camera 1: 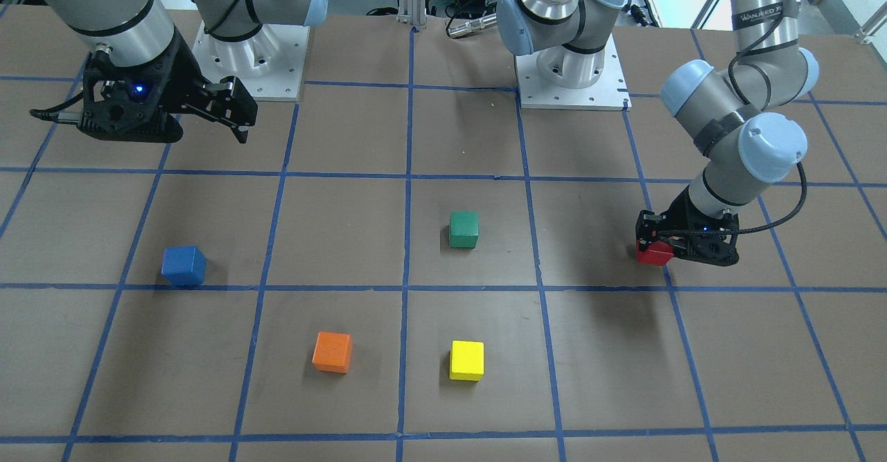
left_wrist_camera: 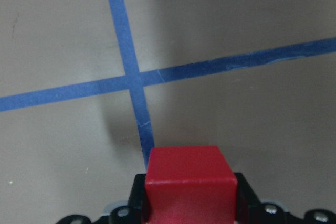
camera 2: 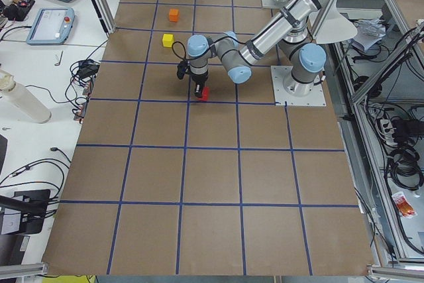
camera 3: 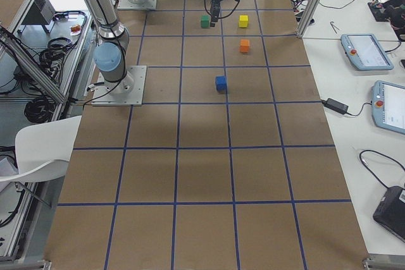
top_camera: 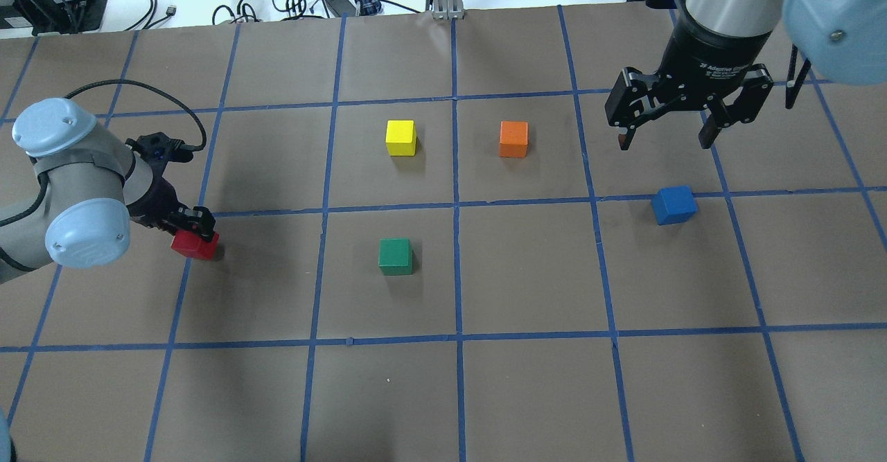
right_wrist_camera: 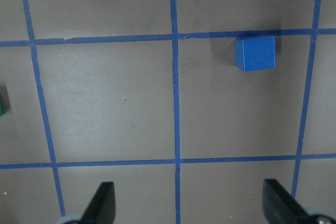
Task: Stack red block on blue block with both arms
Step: 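Drag the red cube with the left gripper toward the table center, then open the left gripper, releasing the red cube near the center, then raise the left arm back while the right arm moves toward the red cube, then lower the right gripper over the red cube, then close the right gripper on the red cube and lift it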
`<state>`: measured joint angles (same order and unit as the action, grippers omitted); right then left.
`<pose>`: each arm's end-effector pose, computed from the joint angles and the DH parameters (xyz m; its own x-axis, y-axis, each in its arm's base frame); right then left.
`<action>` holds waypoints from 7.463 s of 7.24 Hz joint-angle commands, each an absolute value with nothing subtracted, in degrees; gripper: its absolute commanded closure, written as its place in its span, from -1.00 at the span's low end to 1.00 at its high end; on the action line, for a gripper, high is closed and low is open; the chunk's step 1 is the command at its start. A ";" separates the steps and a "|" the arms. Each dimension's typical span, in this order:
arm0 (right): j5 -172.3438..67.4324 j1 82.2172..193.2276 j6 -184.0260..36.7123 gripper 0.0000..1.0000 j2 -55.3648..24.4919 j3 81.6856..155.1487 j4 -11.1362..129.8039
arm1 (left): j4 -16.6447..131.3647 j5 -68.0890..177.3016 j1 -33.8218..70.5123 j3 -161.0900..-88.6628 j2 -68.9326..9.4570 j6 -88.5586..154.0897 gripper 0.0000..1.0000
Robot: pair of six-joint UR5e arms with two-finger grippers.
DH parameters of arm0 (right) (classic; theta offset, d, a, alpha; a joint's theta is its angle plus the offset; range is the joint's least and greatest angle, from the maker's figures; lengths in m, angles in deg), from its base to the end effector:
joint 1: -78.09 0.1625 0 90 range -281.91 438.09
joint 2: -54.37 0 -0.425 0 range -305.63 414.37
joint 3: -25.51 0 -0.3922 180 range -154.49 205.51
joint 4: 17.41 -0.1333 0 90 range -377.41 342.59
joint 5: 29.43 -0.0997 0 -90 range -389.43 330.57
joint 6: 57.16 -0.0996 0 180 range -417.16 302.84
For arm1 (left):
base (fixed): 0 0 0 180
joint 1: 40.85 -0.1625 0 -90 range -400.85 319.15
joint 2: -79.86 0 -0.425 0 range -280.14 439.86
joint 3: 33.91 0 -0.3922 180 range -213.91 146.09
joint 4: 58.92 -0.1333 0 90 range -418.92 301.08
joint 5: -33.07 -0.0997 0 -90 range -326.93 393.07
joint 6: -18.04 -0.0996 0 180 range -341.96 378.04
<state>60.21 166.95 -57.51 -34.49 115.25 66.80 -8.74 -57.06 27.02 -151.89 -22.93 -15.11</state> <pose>0.1242 -0.4906 0.4709 -0.9996 0.0267 -0.0055 0.0259 0.9929 0.1162 0.0610 -0.5032 0.2196 -0.9815 0.1911 0.0072 0.1912 0.9814 0.0151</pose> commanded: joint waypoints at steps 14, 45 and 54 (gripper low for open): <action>60.83 166.95 -57.42 -1.00 -34.57 116.04 66.79 | -6.89 -51.30 69.10 -131.64 -37.12 39.01 -0.99; 48.61 184.79 -98.81 -1.00 -4.35 116.65 99.65 | 37.50 -58.16 47.48 -120.30 -7.86 18.47 -1.00; 51.04 183.66 -95.67 1.00 -9.86 115.77 93.97 | 36.44 -58.16 47.66 -120.48 -7.86 18.65 -1.00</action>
<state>48.15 184.36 -97.56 -7.28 115.91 96.55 36.44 -58.16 47.65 -120.43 -7.86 18.58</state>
